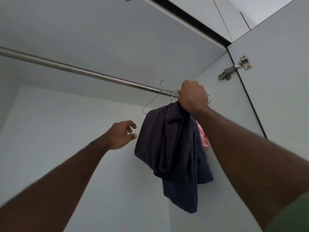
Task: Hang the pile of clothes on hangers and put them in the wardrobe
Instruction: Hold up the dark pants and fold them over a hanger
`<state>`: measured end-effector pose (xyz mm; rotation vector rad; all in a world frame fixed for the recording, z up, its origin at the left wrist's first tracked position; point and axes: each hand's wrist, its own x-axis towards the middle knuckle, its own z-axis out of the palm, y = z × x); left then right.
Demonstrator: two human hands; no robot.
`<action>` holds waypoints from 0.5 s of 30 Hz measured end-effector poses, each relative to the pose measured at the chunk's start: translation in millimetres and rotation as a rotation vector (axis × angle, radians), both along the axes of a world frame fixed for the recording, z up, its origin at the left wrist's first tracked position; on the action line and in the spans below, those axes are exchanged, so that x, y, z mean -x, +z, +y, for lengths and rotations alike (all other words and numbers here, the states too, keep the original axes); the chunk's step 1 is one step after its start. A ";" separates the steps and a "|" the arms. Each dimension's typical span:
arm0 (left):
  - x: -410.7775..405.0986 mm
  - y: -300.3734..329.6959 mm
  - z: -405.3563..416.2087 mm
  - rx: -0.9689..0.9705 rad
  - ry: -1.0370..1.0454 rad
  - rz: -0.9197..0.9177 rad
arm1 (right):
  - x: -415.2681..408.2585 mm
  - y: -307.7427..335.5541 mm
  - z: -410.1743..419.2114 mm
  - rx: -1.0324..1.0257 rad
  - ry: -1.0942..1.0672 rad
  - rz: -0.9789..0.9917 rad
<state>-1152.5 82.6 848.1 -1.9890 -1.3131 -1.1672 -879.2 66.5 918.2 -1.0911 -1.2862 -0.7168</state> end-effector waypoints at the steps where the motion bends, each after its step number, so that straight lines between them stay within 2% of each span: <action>1: 2.5 0.2 4.1 0.007 -0.002 -0.002 | 0.7 1.2 4.1 -0.001 -0.024 -0.013; 6: 5.7 6.8 21.1 0.043 -0.016 -0.018 | 0.0 7.8 27.3 -0.024 -0.126 -0.043; 15: -6.4 13.3 47.1 0.049 -0.019 -0.008 | 0.3 20.2 55.4 -0.042 -0.111 -0.077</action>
